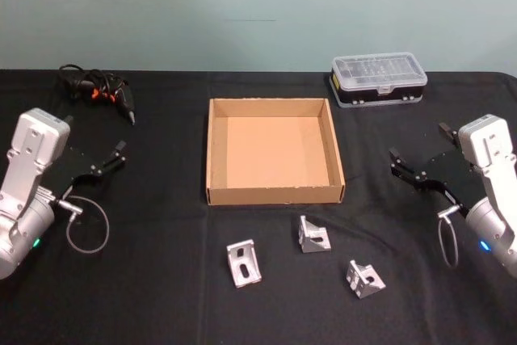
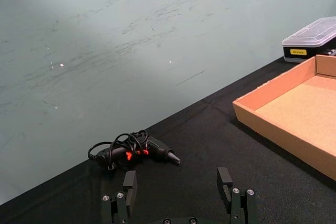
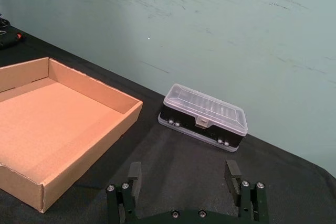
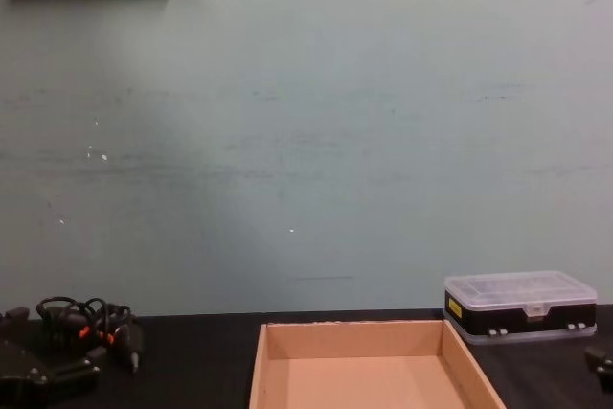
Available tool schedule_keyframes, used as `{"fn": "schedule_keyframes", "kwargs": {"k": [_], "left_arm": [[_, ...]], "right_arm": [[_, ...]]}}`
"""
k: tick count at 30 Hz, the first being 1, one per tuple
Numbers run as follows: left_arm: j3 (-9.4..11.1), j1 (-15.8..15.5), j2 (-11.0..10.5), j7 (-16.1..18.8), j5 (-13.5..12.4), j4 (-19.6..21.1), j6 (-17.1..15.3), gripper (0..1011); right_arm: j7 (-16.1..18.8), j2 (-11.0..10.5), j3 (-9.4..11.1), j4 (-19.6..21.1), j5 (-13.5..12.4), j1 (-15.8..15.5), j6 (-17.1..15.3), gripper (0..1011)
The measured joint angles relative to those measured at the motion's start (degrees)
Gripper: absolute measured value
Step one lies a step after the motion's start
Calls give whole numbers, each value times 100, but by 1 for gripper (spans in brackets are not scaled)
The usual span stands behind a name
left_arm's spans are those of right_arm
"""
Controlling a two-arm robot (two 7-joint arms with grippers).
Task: Use one hand to pick up the angle iron from the table and place it into the box.
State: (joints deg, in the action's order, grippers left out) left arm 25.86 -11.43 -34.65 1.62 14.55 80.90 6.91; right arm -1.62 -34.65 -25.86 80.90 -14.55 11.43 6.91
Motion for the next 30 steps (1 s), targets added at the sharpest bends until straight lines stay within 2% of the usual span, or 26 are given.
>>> {"fn": "schedule_keyframes", "kwargs": {"k": [30], "left_arm": [[0, 0, 0, 0, 0, 0, 0, 1000]], "right_arm": [[0, 0, 0, 0, 0, 0, 0, 1004]]}}
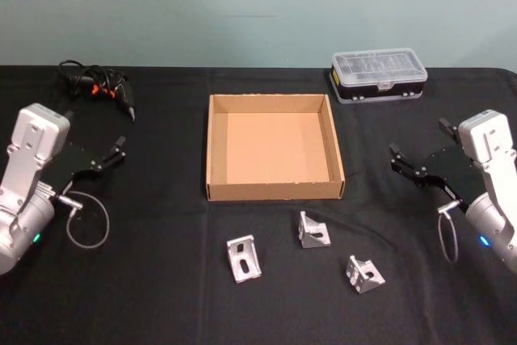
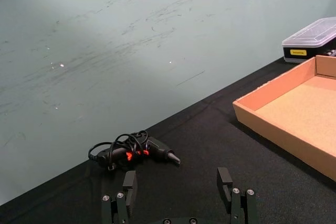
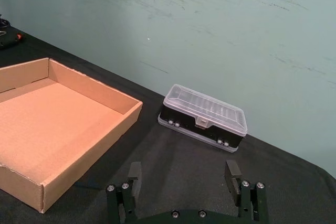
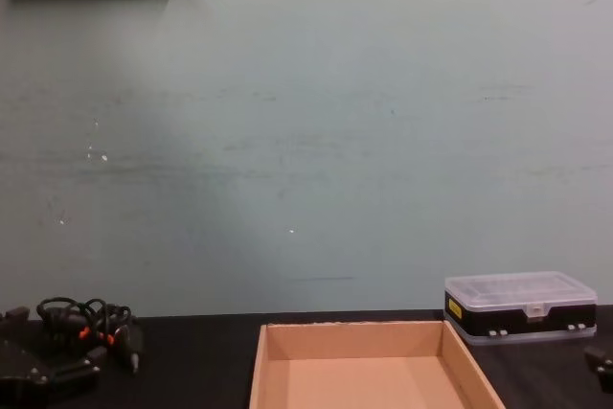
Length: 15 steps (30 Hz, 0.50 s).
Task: Use one hand to pick up the angle iron from the table and place it into the box.
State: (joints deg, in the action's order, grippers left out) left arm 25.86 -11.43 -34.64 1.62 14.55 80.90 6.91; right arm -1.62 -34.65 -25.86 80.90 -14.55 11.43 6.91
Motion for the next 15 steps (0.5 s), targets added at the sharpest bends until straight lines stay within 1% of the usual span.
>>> {"fn": "schedule_keyframes", "kwargs": {"k": [15], "left_arm": [[0, 0, 0, 0, 0, 0, 0, 1000]], "right_arm": [[0, 0, 0, 0, 0, 0, 0, 1004]]}}
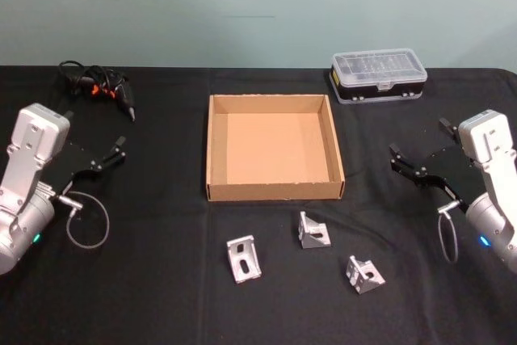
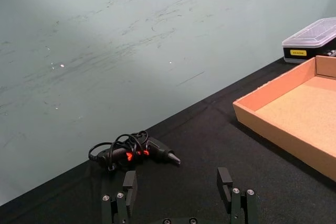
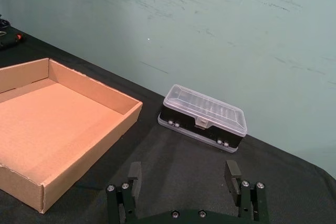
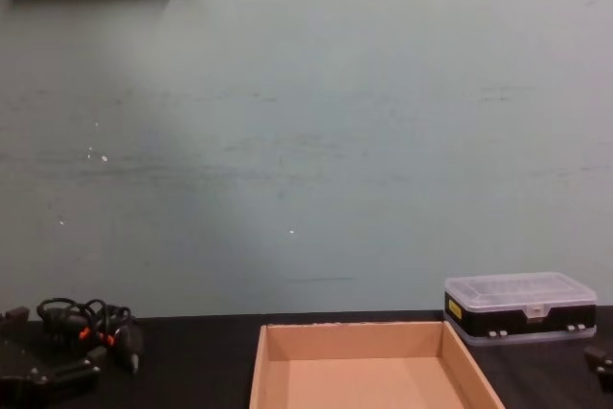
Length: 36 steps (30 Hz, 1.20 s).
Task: Use one hand to pick up the angle iron from the table and place it into the box.
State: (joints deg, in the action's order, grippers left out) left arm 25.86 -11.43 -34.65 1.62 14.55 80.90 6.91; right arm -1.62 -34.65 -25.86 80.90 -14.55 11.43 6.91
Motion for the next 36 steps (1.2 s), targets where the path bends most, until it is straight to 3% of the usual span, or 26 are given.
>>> {"fn": "schedule_keyframes", "kwargs": {"k": [25, 36], "left_arm": [[0, 0, 0, 0, 0, 0, 0, 1000], [0, 0, 0, 0, 0, 0, 0, 1000]], "right_arm": [[0, 0, 0, 0, 0, 0, 0, 1004], [29, -30, 267, 281, 66, -200, -26, 1004]]}}
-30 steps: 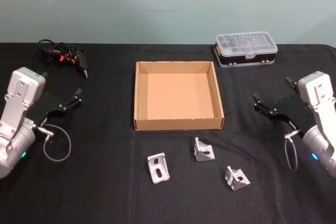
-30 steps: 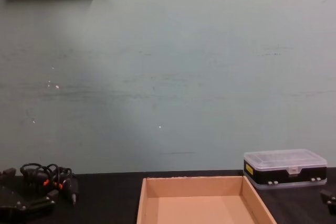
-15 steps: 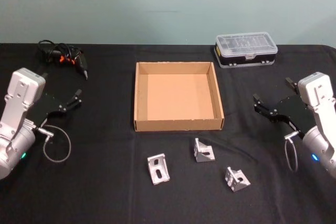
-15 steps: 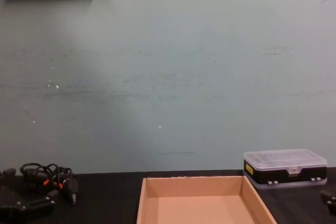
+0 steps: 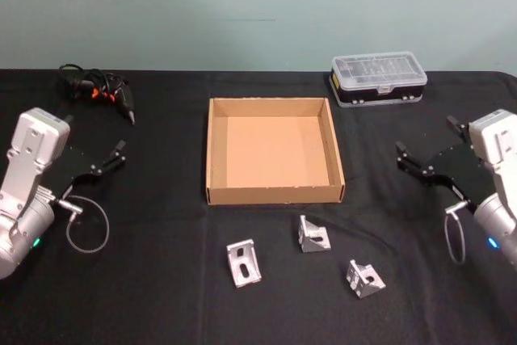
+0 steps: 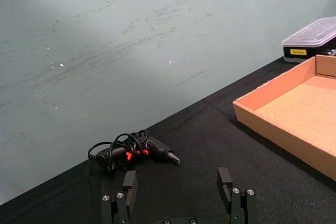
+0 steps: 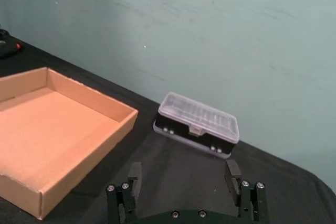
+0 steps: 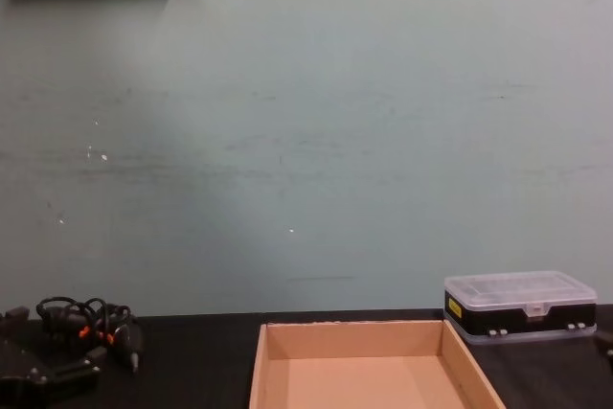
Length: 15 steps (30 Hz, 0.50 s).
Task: Use one hand to pick up the angle iron from the table and place it into the box.
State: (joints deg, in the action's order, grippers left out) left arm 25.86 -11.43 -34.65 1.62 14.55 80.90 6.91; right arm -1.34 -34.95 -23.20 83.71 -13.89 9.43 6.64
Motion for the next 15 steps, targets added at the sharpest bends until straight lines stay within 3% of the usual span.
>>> {"fn": "schedule_keyframes", "kwargs": {"k": [9, 12, 15], "left_arm": [[0, 0, 0, 0, 0, 0, 0, 1000], [0, 0, 0, 0, 0, 0, 0, 1000], [0, 0, 0, 0, 0, 0, 0, 1000]], "right_arm": [[352, -249, 303, 607, -244, -233, -238, 1004], [585, -408, 455, 913, -453, -333, -448, 1004], [860, -533, 681, 1209, -846, -465, -676, 1004]]}}
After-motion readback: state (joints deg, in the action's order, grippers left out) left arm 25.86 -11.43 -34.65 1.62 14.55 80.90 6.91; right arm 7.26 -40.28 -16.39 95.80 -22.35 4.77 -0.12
